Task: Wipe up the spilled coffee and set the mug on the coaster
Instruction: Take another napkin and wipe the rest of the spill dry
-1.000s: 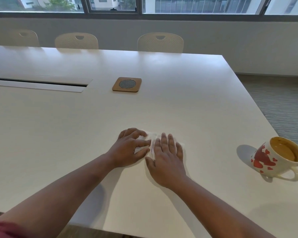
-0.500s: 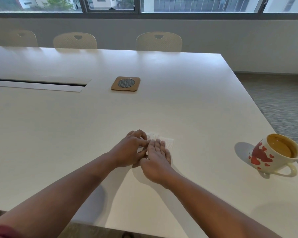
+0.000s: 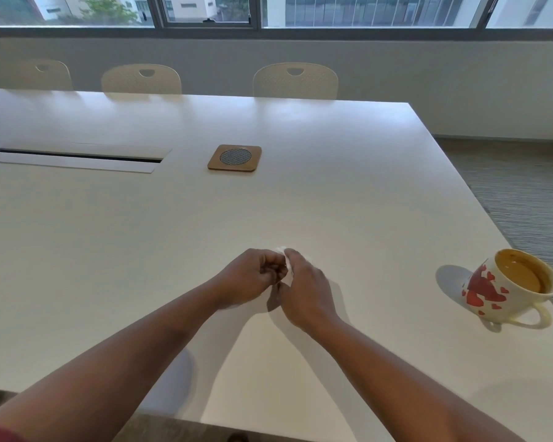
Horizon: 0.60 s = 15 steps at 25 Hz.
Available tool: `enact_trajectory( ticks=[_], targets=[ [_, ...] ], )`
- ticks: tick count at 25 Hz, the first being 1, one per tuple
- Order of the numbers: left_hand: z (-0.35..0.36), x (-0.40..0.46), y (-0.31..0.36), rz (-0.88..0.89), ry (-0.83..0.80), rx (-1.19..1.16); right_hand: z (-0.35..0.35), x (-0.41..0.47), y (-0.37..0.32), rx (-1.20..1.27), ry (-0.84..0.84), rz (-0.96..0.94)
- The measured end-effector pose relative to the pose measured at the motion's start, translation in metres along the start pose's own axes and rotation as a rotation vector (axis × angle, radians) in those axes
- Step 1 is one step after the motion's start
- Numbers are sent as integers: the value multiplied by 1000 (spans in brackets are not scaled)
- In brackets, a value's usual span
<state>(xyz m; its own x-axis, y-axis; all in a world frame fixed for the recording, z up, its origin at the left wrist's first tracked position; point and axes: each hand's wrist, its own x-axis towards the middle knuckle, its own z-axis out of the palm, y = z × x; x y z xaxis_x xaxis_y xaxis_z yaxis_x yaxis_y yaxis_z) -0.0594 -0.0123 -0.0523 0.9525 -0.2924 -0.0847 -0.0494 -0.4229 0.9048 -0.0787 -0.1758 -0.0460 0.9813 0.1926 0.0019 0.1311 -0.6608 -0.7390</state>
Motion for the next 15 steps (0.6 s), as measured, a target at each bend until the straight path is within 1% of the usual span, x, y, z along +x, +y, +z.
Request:
enact_trajectory(
  ticks=[2,3,4,6,8,9,11,15],
  targets=[
    [-2,0,2,-26,-16,-146,-5,6,3,25,29,-3],
    [-2,1,1,-42,15,-171,-8,9,4,34,43,4],
    [-4,2,0,-53,90,-133,-10,11,5,26,55,6],
    [-9,3,-6,-49,306,89,-15,15,8,0,62,-21],
    [-18,4,-12,-11,457,296,-18,18,13,-15,45,-58],
    [-23,5,-16,2,486,364,-20,20,16,-25,36,-70],
    [-34,9,-25,-5,493,474,-26,26,22,-53,55,-93],
    [-49,18,-39,-24,488,606,-42,41,33,-41,264,-205]
  ],
)
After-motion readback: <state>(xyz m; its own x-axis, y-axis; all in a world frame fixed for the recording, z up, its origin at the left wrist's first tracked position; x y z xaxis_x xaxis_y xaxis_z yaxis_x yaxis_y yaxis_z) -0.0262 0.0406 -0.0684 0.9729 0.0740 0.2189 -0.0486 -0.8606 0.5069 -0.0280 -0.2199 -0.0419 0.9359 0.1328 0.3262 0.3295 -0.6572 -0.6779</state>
